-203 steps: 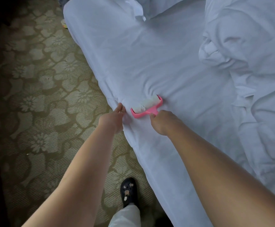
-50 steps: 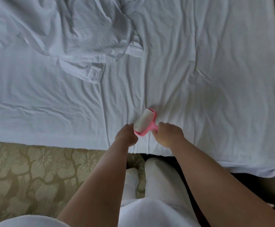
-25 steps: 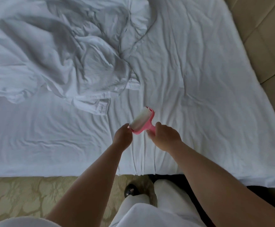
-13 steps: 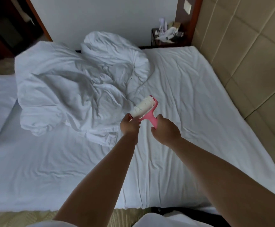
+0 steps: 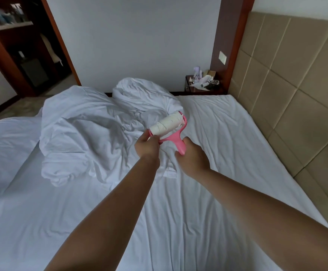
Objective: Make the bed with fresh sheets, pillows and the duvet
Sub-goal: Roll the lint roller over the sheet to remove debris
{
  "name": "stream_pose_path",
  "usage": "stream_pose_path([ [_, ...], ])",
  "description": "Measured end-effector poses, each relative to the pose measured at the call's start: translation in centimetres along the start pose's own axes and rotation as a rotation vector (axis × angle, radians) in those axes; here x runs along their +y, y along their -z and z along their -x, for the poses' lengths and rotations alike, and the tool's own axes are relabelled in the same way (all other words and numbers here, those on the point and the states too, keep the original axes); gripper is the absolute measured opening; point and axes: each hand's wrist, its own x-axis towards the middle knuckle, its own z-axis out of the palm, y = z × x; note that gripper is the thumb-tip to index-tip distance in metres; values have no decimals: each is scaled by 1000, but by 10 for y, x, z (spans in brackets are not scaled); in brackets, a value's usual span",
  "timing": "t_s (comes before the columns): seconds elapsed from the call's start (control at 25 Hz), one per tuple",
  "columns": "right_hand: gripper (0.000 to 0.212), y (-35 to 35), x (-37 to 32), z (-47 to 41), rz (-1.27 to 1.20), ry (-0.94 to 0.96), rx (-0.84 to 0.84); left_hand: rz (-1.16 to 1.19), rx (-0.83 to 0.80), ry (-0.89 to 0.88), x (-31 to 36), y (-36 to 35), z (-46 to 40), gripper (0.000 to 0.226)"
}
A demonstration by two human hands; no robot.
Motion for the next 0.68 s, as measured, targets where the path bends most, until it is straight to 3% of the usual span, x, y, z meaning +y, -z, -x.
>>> stream_pose_path([
  [0.68,24,8,-38,1,-547,-217,-6,-151,-154,-107,41,5,-5,43],
])
